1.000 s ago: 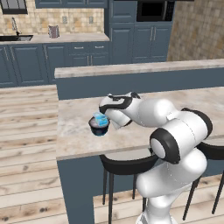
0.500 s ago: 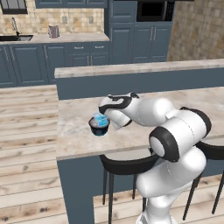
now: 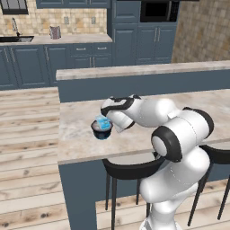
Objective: Stack the yogurt containers by placing the smaller containers on top of the larger containers.
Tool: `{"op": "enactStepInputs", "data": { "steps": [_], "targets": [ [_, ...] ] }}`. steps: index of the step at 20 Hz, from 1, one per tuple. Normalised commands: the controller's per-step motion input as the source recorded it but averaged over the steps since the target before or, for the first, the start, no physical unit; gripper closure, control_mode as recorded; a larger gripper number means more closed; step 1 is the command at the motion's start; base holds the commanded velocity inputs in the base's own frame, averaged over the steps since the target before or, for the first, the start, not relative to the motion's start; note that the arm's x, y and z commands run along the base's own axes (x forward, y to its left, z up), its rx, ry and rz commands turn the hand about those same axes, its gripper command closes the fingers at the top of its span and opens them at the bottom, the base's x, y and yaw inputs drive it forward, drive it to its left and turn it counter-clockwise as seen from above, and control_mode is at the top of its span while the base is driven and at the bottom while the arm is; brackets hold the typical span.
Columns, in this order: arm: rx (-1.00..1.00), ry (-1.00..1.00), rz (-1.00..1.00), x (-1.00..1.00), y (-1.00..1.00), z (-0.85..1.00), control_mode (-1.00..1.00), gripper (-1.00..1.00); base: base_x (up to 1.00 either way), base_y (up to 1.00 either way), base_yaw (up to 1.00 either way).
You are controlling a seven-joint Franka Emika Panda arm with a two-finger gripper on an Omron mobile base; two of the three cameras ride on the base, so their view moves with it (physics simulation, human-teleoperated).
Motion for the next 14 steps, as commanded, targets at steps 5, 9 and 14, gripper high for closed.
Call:
{"op": "enactStepInputs", "data": {
  "steps": [5, 9, 14],
  "targets": [
    [0.00, 0.00, 0.00, 0.13, 0.00, -0.02, -1.00, 1.00, 0.00, 0.00, 0.00],
    [0.00, 0.00, 0.00, 0.13, 0.00, -0.07, -1.00, 1.00, 0.00, 0.00, 0.00],
    [0.00, 0.00, 0.00, 0.12, 0.00, -0.09, -1.00, 1.00, 0.00, 0.00, 0.00]
  ]
}}
